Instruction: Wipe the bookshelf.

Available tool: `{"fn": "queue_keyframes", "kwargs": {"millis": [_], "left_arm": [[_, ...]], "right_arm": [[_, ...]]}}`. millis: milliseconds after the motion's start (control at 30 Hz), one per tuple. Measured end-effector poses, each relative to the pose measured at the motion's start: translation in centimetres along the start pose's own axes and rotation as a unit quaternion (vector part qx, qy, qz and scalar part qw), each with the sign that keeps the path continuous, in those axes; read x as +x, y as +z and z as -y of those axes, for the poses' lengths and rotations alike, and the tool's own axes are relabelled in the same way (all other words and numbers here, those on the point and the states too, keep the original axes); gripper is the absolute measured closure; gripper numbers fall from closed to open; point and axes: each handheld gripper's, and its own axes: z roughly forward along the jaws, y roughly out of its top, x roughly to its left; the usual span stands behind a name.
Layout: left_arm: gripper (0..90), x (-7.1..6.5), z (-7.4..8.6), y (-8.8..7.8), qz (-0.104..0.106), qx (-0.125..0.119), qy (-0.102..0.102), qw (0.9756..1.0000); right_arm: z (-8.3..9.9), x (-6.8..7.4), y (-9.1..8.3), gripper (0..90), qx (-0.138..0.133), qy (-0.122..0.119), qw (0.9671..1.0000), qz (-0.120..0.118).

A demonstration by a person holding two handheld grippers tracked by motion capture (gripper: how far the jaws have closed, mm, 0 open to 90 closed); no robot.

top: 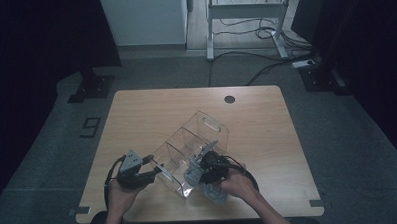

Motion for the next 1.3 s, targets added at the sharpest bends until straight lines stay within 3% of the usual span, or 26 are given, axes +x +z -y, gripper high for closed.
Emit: {"fn": "queue_keyframes", "kwargs": {"millis": [600, 733, 1033, 1300], "left_arm": [[44.5, 0.5, -0.4, 0.9, -0.004, -0.007, -0.013, 0.9999], [44.4, 0.5, -0.4, 1.0, -0.003, -0.009, -0.015, 0.9998], [43.4, 0.7, -0.3, 1.0, 0.002, -0.010, -0.016, 0.9998], [29.1, 0.7, -0.4, 0.6, 0.015, -0.006, -0.012, 0.9998]], "right_arm": [[1.4, -1.4, 3.4, 64.8, 0.017, 0.015, 0.9994, 0.025], [2.1, -1.7, 4.2, 64.9, 0.016, 0.026, 0.9993, 0.021], [2.4, -1.6, 3.8, 64.8, 0.017, 0.017, 0.9995, 0.019], [2.8, -1.4, 1.4, 64.8, 0.005, 0.014, 0.9998, 0.010]]}}
